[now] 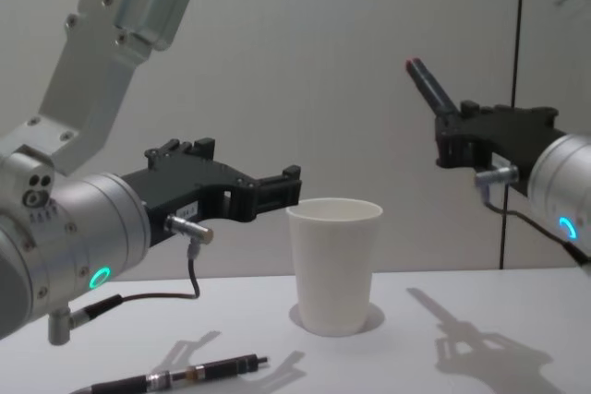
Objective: Place the pen into the pen holder.
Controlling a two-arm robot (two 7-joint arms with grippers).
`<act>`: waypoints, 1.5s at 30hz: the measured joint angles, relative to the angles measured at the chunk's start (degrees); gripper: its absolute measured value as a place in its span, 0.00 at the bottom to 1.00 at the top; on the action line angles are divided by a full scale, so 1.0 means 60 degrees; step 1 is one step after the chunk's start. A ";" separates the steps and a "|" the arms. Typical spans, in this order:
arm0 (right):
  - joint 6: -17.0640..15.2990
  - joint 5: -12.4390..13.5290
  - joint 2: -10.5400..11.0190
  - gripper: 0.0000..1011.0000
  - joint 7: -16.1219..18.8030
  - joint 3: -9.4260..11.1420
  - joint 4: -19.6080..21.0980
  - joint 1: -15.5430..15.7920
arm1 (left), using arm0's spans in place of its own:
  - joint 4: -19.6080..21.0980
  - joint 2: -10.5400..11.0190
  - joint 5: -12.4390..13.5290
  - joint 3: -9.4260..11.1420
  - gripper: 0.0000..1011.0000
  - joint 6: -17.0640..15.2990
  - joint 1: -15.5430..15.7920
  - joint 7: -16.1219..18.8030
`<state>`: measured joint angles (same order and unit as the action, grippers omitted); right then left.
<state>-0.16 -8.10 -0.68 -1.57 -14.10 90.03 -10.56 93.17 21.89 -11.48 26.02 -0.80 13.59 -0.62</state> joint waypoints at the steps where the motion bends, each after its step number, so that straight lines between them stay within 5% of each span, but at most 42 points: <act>1: 0.0019 -0.0015 -0.0005 0.16 0.0022 0.0000 -0.0030 -0.0024 | 0.0000 0.0000 0.0000 0.0000 0.99 0.0000 0.0000 0.0000; 45: 0.0993 -0.0574 -0.0661 0.16 0.0572 -0.0187 -0.2406 -0.1624 | 0.0000 0.0000 0.0000 0.0000 0.99 0.0000 0.0000 0.0000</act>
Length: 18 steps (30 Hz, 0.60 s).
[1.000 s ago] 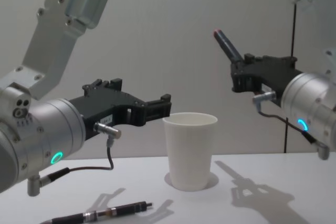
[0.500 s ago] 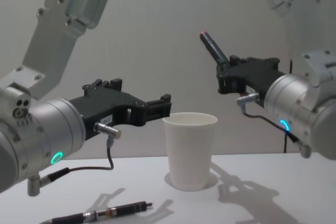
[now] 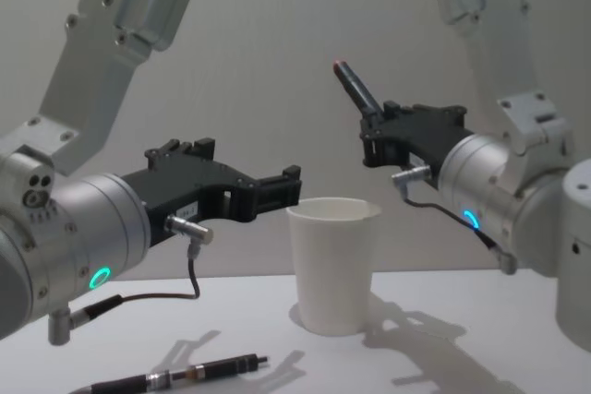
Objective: Place the pen into the pen holder.
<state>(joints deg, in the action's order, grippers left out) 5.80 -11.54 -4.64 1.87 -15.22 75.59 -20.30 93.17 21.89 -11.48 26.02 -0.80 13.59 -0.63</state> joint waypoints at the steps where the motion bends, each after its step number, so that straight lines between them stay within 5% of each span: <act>1: 0.0014 0.0005 -0.0013 0.16 0.0000 -0.0001 -0.0042 -0.0028 | 0.0000 0.0000 0.0000 0.0000 0.99 0.0000 0.0000 0.0001; 18: 0.0307 0.0172 -0.0301 0.16 0.0181 -0.0063 -0.1069 -0.0680 | 0.0000 0.0000 0.0000 0.0000 0.99 0.0000 0.0000 0.0001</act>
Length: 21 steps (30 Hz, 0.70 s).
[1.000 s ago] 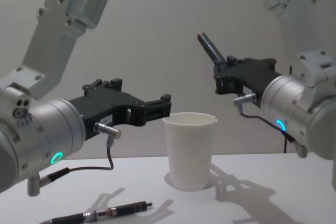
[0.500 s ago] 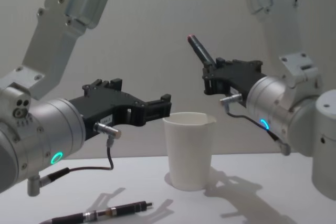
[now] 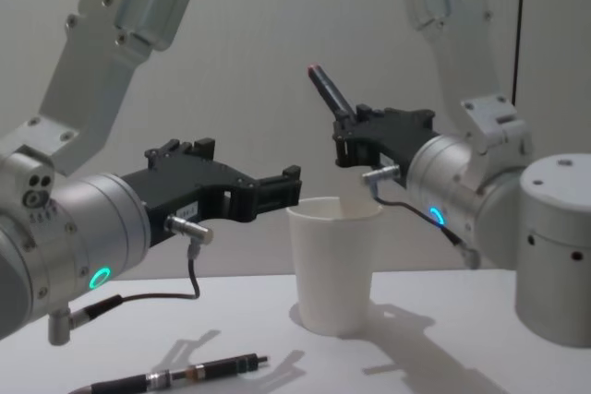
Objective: Place the pen into the pen holder.
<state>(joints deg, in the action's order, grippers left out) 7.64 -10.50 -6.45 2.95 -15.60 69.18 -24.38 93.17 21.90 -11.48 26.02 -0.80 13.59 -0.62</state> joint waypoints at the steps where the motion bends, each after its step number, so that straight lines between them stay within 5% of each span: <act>1: 0.0019 0.0003 -0.0012 0.16 0.0008 -0.0002 -0.0044 -0.0025 | 0.0000 0.0000 0.0000 0.0000 0.99 0.0001 0.0000 0.0000; 21: 0.0673 -0.0098 -0.0211 0.16 0.0095 -0.0070 -0.1189 -0.0574 | 0.0000 0.0000 0.0000 0.0000 0.99 0.0000 0.0000 0.0000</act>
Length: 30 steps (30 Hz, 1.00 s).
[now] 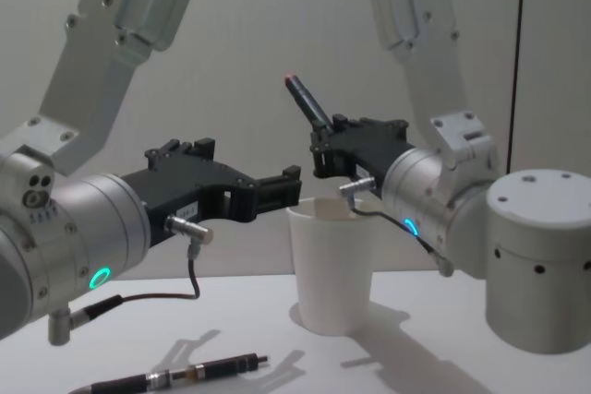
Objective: Place the pen into the pen holder.
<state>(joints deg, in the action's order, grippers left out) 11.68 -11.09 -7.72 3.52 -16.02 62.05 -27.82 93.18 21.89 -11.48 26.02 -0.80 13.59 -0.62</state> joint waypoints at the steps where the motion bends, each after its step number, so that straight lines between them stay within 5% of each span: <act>1: 0.0026 -0.0010 -0.0003 0.16 0.0002 -0.0001 -0.0041 -0.0016 | 0.0000 0.0000 0.0000 0.0000 0.99 0.0000 0.0000 0.0000; 20: 0.0493 -0.0294 -0.0020 0.16 0.0032 -0.0036 -0.0566 -0.0195 | 0.0000 0.0000 0.0000 0.0000 0.99 0.0000 0.0000 0.0000; 30: 0.0577 -0.0355 -0.0028 0.41 0.0032 -0.0044 -0.0660 -0.0230 | 0.0000 0.0000 0.0001 0.0000 0.99 0.0000 0.0000 0.0000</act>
<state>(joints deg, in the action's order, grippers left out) 15.14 -13.22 -7.88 3.71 -16.29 58.09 -29.21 93.17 21.89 -11.48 26.02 -0.80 13.59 -0.62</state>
